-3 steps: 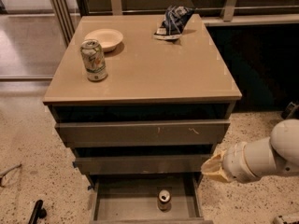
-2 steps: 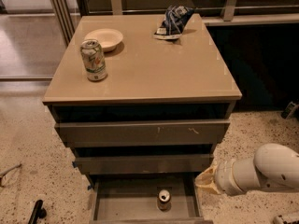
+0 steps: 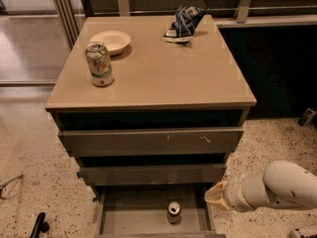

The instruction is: Pick orange can from bottom drawer and place on counter

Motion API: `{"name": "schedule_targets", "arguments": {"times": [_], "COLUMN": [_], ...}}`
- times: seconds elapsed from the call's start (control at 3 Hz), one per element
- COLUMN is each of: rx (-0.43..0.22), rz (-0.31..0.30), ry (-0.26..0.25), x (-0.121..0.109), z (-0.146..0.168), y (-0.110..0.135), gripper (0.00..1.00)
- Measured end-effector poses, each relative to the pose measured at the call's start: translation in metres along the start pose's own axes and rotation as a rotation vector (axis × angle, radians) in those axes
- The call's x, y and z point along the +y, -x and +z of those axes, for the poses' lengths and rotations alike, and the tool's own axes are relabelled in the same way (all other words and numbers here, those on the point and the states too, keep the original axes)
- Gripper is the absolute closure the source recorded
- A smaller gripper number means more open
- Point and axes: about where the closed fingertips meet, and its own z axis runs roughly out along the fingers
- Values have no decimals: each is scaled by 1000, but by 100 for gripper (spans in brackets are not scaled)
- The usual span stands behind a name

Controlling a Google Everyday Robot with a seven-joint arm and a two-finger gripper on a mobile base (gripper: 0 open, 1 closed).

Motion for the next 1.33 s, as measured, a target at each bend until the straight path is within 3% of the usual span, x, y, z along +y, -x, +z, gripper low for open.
{"name": "schedule_targets", "arguments": {"times": [0.33,0.67,1.0,1.33], "rx": [24,6,-23,-37], "rz": [-31,-30,-18,24], "ry": [-33,-57,-46,-15], "x": [-2,-15,-35,-40], "z": [44,91,159,204], "y": [-28,-53,-82,-107], "gripper": [100,100,100,99]}}
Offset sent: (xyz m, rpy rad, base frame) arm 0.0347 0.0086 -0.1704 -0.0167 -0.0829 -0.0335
